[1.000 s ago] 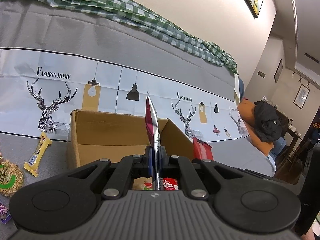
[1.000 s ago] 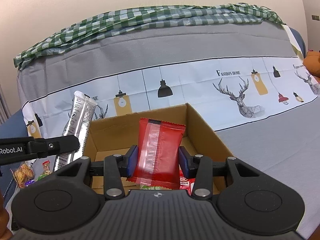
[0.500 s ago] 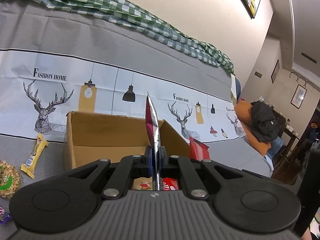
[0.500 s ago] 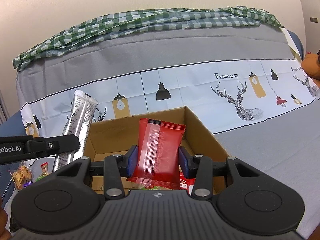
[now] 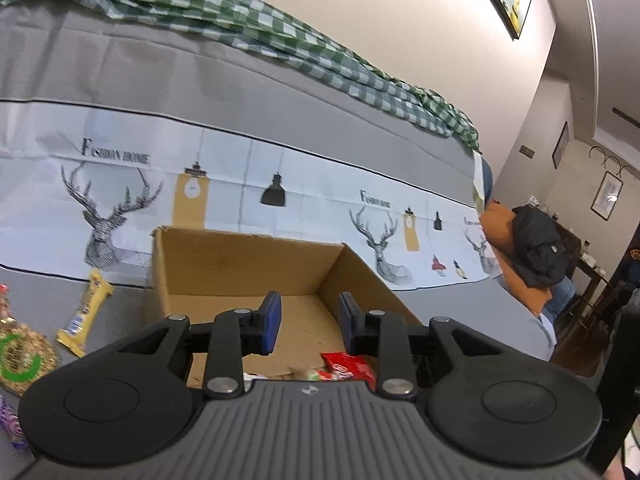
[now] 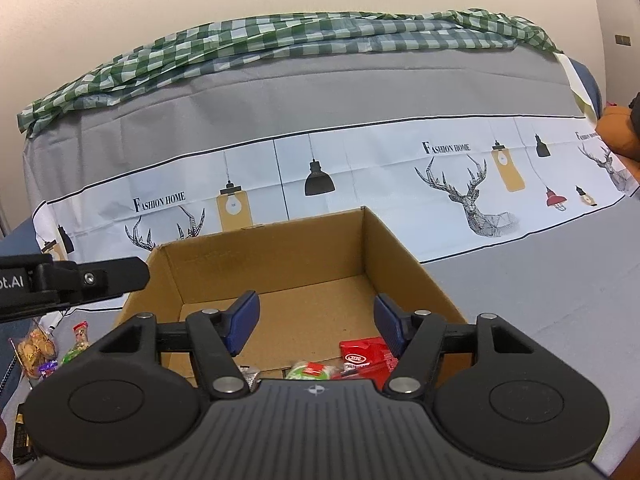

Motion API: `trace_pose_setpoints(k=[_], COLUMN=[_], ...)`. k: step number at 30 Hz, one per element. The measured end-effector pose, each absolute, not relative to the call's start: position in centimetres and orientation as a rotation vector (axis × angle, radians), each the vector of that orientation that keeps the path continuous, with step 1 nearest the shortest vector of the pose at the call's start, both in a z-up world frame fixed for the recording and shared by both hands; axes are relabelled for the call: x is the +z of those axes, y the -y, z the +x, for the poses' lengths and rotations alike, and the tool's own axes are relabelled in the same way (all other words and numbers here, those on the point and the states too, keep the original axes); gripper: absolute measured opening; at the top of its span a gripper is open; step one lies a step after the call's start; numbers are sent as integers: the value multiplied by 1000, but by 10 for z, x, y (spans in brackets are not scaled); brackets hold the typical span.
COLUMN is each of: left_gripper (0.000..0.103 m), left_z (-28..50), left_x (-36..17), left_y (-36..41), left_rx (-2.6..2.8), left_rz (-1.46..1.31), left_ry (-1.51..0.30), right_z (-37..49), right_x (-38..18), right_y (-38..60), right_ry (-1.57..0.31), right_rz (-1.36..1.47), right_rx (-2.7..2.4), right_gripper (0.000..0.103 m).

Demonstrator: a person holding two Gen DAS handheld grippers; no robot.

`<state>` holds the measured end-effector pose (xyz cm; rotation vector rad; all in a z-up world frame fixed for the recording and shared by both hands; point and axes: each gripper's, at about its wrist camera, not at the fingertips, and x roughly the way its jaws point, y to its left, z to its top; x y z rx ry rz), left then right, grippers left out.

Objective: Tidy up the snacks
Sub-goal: 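Open both tools to drop the red packet and pink stick into the box, then move both tools back to the snack pile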

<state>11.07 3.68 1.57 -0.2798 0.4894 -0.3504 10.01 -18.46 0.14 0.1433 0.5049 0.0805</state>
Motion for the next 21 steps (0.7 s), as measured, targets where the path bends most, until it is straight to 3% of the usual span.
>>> trace_pose_setpoints(k=[5,9,14,21], left_gripper=[18,15,15,15], left_z=[106,100,85,52], left_x=[18,19,14,4], left_y=[-63,-91,-129,-192], left_rx=[-291,-236,-147,3], left_rz=[-306,-347,-388,-402], left_ry=[-496,-511,-569,-676], right_z=[97,91,83,66], right_x=[3,4,7,13], right_y=[169,148,115,68], right_ry=[-487,-458,-426,-396], right_rz=[133,124,120,177], right_rx=[101,149,229,369], right_gripper=[65,63,42,29])
